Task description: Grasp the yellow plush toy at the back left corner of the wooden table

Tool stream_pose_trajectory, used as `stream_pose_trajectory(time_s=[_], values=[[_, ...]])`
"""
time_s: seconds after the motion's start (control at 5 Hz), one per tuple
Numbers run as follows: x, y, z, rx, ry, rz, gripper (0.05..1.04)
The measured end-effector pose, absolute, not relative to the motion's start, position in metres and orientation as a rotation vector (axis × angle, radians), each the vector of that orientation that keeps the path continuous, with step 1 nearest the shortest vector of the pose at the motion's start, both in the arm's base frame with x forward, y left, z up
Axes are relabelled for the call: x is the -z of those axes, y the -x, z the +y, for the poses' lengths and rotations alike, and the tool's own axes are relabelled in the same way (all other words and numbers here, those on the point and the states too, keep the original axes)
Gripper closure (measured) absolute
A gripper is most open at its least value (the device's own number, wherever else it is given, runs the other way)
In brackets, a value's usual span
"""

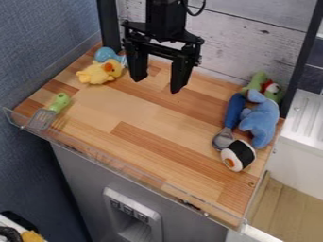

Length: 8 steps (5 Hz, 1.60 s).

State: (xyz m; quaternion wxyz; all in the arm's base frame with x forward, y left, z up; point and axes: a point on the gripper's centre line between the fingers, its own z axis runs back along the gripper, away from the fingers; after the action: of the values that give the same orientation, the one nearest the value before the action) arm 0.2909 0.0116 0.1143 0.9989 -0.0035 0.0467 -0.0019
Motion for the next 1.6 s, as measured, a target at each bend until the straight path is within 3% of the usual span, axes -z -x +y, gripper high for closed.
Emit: stream_pose_trajectory(time_s=[0.2, 0.8, 1.2, 1.6], values=[[-0.114, -0.302, 0.024, 0.118, 0.009, 0.112, 0.083], [-0.106, -0.382, 0.087, 0.74, 0.009, 0.097, 0.089], [-0.101, -0.392, 0.134, 0.723, 0.019, 0.099, 0.091], [-0.09, -0.382, 0.16, 0.471, 0.016, 0.086, 0.091]])
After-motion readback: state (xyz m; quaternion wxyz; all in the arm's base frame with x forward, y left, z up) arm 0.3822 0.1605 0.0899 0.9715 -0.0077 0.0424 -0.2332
